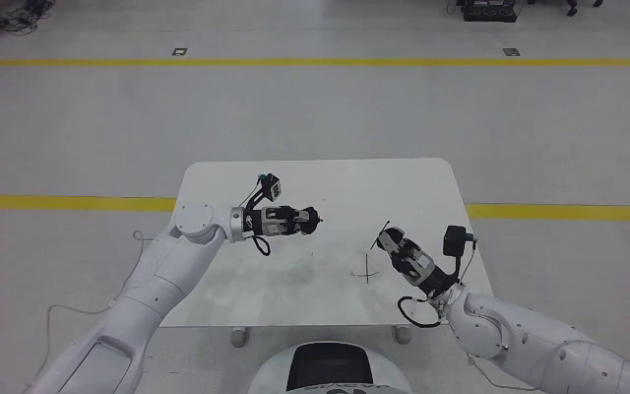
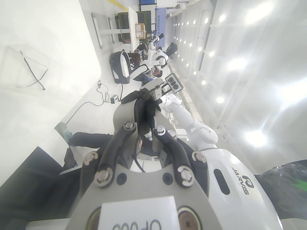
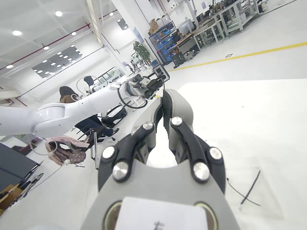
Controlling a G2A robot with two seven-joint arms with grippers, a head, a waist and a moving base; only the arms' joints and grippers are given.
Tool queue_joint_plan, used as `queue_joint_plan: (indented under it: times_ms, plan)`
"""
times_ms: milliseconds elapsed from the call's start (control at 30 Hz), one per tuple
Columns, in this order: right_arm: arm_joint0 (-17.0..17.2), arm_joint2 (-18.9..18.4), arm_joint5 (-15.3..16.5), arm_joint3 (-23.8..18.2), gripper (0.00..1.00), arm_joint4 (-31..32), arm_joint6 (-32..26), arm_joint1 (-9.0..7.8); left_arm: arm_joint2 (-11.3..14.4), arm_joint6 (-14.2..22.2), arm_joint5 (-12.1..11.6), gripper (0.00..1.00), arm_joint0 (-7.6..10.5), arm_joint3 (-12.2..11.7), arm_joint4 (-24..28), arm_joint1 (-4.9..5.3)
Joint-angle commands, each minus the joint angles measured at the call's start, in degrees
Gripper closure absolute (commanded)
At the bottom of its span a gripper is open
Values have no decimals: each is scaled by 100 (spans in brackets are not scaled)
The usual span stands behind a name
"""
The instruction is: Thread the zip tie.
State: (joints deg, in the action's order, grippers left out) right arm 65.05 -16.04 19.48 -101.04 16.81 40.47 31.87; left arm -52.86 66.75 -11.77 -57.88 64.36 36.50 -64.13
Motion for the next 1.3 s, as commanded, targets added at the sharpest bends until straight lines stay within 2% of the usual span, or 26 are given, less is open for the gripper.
queue_joint_plan:
  times_ms: [0,333,400,567,667,800,933,1233,1267]
  plan:
    - [0,0,0,0,100,0,0,0,0,0,0,100,0,0,0,0]
    - [0,0,0,0,100,0,0,0,0,0,0,100,0,0,0,0]
    - [75,-113,0,-83,100,-253,295,46,0,0,0,100,0,0,0,0]
    - [367,-236,0,-203,100,-723,1408,314,0,0,0,100,0,0,0,0]
    - [425,-191,0,-201,100,-822,1665,525,0,0,0,100,0,0,0,0]
    - [412,-88,0,-44,100,-1003,1649,877,0,0,0,100,0,0,0,0]
    - [370,-52,0,141,100,-1179,1415,1154,0,0,0,100,0,0,0,0]
    - [359,-61,0,171,100,-1180,1376,1184,0,0,0,100,0,0,0,0]
    - [359,-61,0,171,100,-1180,1376,1184,21,-161,-39,100,-69,38,8,-9]
